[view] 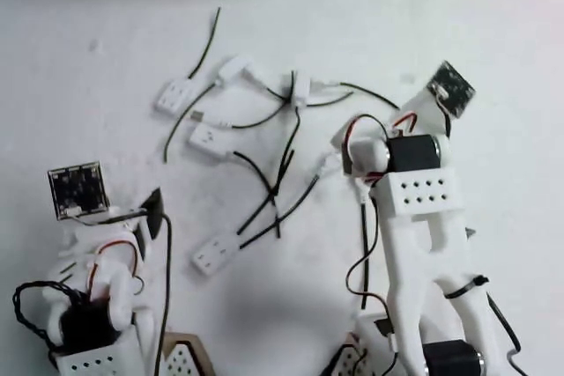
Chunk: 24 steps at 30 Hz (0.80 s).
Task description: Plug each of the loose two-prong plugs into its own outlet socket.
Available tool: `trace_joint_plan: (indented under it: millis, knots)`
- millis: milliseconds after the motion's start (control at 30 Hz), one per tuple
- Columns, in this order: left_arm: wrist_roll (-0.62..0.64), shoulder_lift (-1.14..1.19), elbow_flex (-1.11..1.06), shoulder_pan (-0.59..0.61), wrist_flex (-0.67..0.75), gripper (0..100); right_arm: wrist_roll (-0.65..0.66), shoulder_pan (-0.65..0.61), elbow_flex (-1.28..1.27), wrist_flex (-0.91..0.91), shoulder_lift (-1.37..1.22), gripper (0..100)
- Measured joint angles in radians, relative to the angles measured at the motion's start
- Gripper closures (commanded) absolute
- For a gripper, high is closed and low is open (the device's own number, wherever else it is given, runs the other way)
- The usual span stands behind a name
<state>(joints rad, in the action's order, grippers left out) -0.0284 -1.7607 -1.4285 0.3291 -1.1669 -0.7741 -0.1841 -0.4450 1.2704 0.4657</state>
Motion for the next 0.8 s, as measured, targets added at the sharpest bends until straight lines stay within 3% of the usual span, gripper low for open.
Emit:
trace_joint_plan:
  millis: [167,467,667,800]
  knots:
    - [0.000,0.000,0.000,0.000,0.000,72,0.405,0.000,0.000,0.000,0.000,87.8]
    - [0.000,0.000,0.000,0.000,0.000,72,1.358,-0.002,-0.017,0.000,0.000,87.5]
    - [0.000,0.000,0.000,0.000,0.000,72,1.752,-0.026,-0.032,0.000,-0.054,86.4]
    - [0.000,0.000,0.000,0.000,0.000,72,1.933,-0.048,-0.032,0.000,-0.189,77.2]
